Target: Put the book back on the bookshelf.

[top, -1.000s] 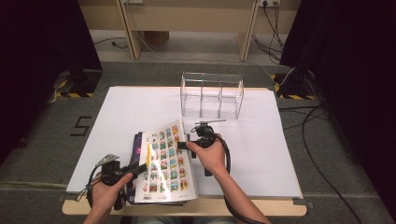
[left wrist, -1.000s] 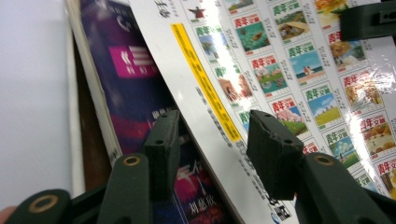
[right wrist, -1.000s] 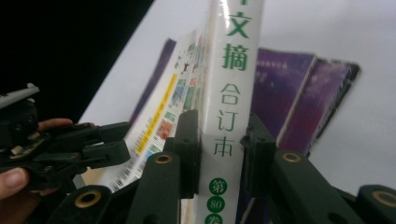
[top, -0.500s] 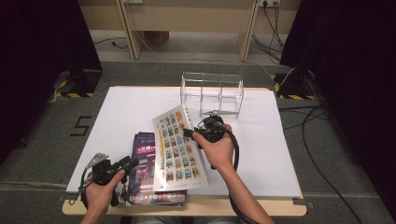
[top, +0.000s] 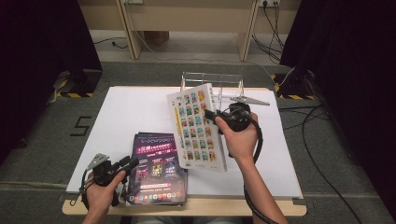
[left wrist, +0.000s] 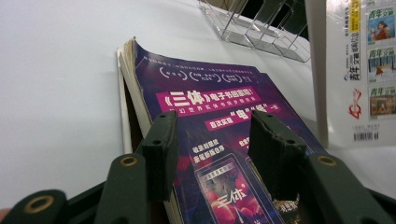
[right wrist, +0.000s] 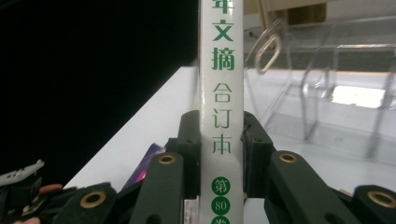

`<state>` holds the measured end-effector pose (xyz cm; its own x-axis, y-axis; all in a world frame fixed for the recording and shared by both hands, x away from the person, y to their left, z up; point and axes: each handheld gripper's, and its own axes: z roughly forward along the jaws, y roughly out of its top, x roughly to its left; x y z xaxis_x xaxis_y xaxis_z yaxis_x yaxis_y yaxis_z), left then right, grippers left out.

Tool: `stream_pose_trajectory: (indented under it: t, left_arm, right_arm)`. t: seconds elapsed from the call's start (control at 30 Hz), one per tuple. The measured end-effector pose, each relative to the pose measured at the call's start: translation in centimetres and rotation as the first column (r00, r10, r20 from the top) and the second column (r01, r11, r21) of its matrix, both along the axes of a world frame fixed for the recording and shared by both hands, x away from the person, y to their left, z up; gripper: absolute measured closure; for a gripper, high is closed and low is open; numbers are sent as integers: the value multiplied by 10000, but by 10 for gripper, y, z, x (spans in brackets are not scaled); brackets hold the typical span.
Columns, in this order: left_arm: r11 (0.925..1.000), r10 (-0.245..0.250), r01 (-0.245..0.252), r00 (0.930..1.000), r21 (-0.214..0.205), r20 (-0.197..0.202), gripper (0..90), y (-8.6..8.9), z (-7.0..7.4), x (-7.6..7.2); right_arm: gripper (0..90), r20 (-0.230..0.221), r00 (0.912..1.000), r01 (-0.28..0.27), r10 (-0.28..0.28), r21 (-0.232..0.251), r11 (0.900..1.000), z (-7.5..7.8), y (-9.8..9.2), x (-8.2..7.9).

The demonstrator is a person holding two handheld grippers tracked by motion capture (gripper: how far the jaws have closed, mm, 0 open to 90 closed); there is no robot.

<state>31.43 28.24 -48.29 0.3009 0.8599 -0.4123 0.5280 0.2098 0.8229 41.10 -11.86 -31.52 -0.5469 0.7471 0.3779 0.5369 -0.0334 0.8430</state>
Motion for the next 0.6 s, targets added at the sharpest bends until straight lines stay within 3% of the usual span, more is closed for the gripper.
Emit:
stream_pose_trajectory:
  t: [0.13, 0.17, 0.27, 0.43, 0.6]
  left_arm:
    - [10000, 28, -28, 10000, -3, 57, 517, 1, 0, -1]
    - [10000, 36, -37, 10000, 3, 74, 518, 1, 0, -1]
    - [10000, 33, -33, 10000, -2, 74, 518, 1, 0, -1]
    - [10000, 12, -12, 10000, 0, 92, 519, 1, 0, -1]
    - [10000, -67, 67, 9999, 3, 104, 519, 1, 0, -1]
  right_arm:
    - [745, 217, 9992, 352, -350, -102, 9993, 6, -11, 2]
    - [745, 305, 9971, 699, -692, -215, 9973, 9, -18, 3]
    - [745, 291, 9955, 910, -907, -90, 9958, 11, -28, 6]
    - [744, 342, 9834, 1770, -1781, 324, 9837, 24, -63, 17]
    - [745, 500, 9722, 2274, -2289, 331, 9732, 37, -80, 31]
